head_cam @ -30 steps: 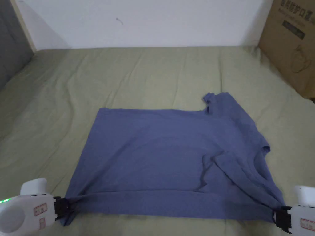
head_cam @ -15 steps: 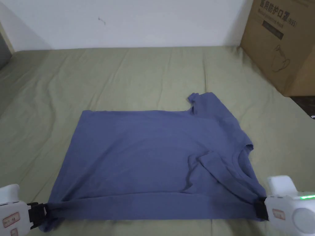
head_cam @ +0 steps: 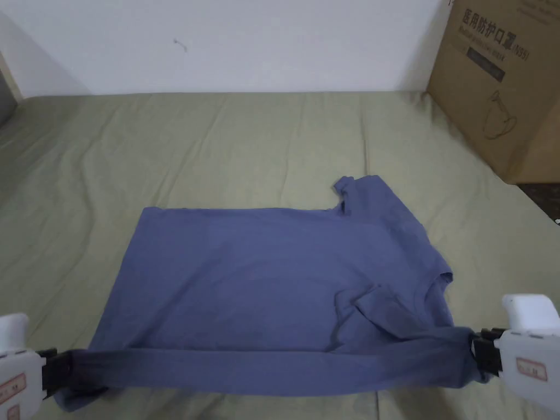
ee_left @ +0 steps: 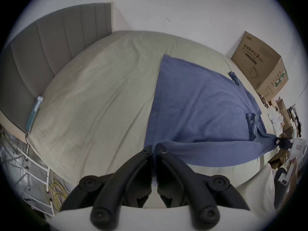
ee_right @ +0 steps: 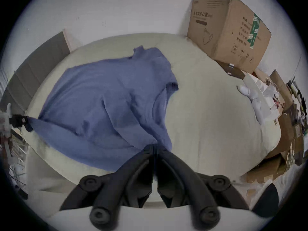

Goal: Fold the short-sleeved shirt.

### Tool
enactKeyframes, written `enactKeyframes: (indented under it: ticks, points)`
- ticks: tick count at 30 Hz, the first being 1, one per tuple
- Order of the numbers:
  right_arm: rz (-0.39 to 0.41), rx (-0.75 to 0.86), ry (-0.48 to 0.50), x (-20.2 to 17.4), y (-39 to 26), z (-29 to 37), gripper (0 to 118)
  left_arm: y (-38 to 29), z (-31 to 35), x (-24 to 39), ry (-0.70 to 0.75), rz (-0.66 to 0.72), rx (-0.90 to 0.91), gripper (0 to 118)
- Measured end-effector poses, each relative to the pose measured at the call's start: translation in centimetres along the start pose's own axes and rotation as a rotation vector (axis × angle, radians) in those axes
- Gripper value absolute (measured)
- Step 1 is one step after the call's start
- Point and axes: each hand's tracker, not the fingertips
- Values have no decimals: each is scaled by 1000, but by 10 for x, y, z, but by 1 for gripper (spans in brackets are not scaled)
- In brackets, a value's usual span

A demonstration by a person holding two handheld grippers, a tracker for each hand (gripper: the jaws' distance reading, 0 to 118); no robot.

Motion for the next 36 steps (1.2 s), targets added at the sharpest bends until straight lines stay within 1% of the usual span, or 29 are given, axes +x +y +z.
enactKeyframes:
  ticks: [1,2,5,10,11,12,13,14,15,16,17,18,19,20,21,22,23,24,25,27,30,31,32,34,35,36]
  points:
    - [-16,11,7,1,12,0,2,11,-3,2,12,-40,5,3]
    - [-21,26,11,3,22,-2,2,22,-7,5,30,-48,13,3]
    - [-7,30,-21,9,51,-22,2,51,-30,7,44,-78,21,3]
    - [-42,-68,-25,18,68,-80,2,81,-84,19,102,-179,-16,4]
    - [-42,-76,-31,17,67,-89,2,80,-94,23,129,-204,-18,8]
    - [-42,-80,-32,17,66,-94,2,79,-99,25,162,-221,-34,20]
    - [-53,-92,-22,18,63,-98,6,78,-106,26,186,-233,-50,48]
    - [-91,-99,-14,20,60,-97,22,76,-109,25,176,-217,-60,72]
    - [-120,-90,8,21,57,-94,46,75,-107,22,165,-198,-68,90]
    - [-137,-77,35,22,55,-88,68,70,-101,20,123,-148,-66,95]
    - [-134,-73,27,25,52,-83,68,67,-97,16,98,-106,-66,93]
    - [-127,-69,23,25,51,-78,68,64,-92,13,85,-80,-66,93]
    - [-104,-59,7,24,49,-71,68,60,-85,10,73,-56,-69,93]
    - [-85,-50,0,24,47,-63,67,57,-77,6,61,-33,-67,91]
    - [-68,-46,-2,23,45,-57,67,51,-67,2,47,-18,-47,85]
    - [-55,-31,-11,21,41,-48,61,44,-56,0,34,-4,-23,67]
    - [-47,-18,-13,19,37,-40,46,35,-45,-2,25,6,-11,40]
    - [-51,-9,-16,18,32,-35,18,29,-38,-3,19,8,-10,7]
    - [-69,19,-31,16,27,-31,0,20,-33,-5,24,16,2,0]
    - [-89,-12,22,17,17,-29,0,6,-28,-10,-2,37,-16,0]
    - [-82,-26,4,11,5,-29,0,-6,-34,-16,12,62,-19,0]
    - [-80,-28,-1,9,1,-29,0,-7,-37,-17,21,75,-15,9]
    - [-87,-29,-3,8,-3,-29,0,-7,-39,-17,17,99,-13,29]
    - [-113,-41,14,8,-6,-31,0,-8,-49,-20,-16,118,-22,77]
    - [-128,-40,20,8,-9,-31,0,-8,-56,-18,-19,131,-24,84]
    - [-136,-47,26,7,-11,-32,0,-7,-60,-16,-13,137,-30,83]
